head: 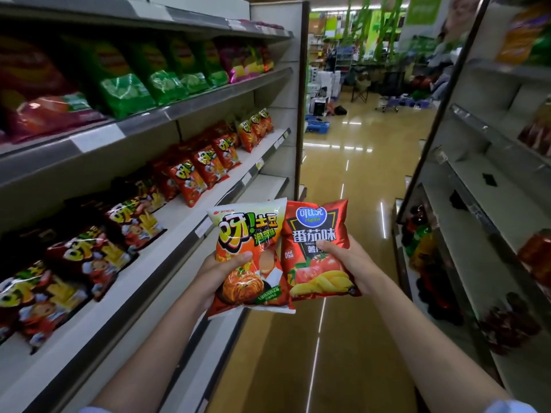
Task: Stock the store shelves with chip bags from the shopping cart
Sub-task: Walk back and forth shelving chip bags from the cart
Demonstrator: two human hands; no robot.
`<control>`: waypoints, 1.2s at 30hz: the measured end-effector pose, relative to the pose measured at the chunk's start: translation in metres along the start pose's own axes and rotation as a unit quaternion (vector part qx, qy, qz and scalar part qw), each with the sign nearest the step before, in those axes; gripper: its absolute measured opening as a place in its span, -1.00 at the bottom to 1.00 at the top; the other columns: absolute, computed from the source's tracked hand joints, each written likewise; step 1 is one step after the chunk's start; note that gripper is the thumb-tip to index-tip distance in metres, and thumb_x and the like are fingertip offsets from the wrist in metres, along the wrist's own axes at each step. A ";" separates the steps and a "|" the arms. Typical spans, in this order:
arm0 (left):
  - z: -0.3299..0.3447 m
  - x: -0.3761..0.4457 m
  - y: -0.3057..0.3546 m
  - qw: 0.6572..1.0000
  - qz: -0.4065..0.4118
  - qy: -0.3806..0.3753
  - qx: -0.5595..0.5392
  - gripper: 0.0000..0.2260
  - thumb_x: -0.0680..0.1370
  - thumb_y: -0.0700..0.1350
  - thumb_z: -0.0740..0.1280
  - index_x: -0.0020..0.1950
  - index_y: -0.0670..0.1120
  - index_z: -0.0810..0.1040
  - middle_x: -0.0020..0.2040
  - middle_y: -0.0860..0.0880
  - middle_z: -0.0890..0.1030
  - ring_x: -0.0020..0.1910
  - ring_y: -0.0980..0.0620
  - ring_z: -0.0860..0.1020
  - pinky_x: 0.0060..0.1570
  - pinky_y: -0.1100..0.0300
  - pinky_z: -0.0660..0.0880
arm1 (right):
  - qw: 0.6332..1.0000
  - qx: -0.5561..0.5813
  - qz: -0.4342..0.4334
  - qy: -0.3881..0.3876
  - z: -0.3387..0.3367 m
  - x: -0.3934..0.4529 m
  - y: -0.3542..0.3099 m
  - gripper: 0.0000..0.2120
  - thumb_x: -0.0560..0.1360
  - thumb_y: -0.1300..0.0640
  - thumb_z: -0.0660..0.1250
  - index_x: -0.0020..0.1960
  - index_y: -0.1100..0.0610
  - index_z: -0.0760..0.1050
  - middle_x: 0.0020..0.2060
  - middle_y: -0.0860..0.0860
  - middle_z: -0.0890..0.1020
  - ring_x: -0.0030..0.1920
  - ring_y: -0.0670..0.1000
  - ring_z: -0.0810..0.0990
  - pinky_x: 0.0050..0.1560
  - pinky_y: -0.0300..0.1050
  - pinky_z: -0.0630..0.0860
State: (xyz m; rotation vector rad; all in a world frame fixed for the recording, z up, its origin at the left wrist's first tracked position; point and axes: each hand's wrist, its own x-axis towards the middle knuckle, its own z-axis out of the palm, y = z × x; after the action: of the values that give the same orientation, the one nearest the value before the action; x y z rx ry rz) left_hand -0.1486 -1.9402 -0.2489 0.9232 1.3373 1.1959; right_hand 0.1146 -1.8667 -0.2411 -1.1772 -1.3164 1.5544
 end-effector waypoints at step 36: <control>0.015 0.495 0.076 0.987 -0.008 0.157 -0.035 -0.40 0.22 0.08 0.55 0.22 0.00 0.53 0.05 -0.05 0.68 0.01 -0.05 0.66 0.02 0.06 0.58 | 0.992 0.019 0.039 -0.120 -0.066 0.557 -0.063 -0.46 0.28 0.04 0.51 0.21 0.01 0.43 -0.01 0.10 0.70 -0.08 0.15 0.71 -0.12 0.00 0.62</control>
State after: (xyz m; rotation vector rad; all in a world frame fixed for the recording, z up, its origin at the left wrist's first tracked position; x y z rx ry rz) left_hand -0.2065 -1.4432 -0.2774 0.6897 1.5362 1.4090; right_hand 0.0224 -1.3110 -0.2739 -1.0546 -1.4012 1.8137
